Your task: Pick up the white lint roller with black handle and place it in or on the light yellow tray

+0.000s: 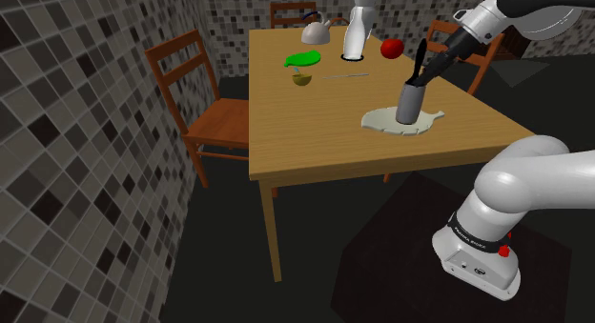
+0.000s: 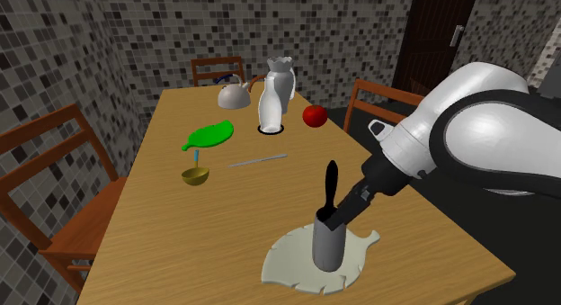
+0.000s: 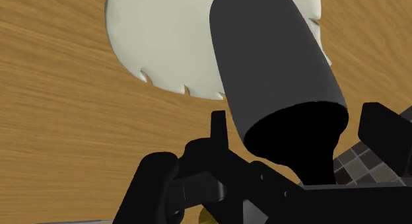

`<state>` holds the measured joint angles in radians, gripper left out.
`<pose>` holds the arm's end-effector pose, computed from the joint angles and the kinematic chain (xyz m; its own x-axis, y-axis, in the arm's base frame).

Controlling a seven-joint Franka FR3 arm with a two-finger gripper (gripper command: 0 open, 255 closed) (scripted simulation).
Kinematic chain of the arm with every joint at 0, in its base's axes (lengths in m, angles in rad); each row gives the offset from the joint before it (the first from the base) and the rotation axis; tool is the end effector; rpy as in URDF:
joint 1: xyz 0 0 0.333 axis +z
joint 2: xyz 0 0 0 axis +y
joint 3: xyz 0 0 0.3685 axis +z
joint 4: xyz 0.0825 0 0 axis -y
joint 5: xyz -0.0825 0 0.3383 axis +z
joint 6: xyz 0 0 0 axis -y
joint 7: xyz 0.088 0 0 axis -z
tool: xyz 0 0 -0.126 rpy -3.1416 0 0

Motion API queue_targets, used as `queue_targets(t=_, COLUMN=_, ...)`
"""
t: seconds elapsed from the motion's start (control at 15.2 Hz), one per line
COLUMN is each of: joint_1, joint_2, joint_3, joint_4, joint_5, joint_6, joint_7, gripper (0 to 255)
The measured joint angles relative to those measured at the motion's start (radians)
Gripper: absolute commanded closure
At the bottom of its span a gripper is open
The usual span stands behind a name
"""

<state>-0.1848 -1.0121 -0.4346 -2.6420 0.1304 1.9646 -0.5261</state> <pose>0.1605 -0.1517 0.5509 0.8904 -0.0589 0.4514 0.0823 -0.9544 -0.2869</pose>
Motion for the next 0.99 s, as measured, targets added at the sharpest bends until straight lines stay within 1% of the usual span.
queue_targets(t=0.33, joint_1=0.000, joint_2=0.000, joint_3=0.000, joint_4=0.000, joint_5=0.000, joint_6=0.000, joint_7=0.000, gripper=0)
queue_targets(t=0.59, joint_1=-0.009, joint_2=-0.010, joint_3=-0.010, joint_4=0.095, joint_5=-0.012, joint_6=-0.106, joint_7=0.003, gripper=0)
queue_targets(t=0.66, joint_1=-0.011, joint_2=-0.013, joint_3=-0.011, joint_4=0.105, joint_5=-0.014, joint_6=-0.120, joint_7=0.003, gripper=0)
queue_targets(t=0.99, joint_1=-0.013, joint_2=-0.018, joint_3=-0.011, joint_4=0.113, joint_5=-0.015, joint_6=-0.134, joint_7=0.005, gripper=0)
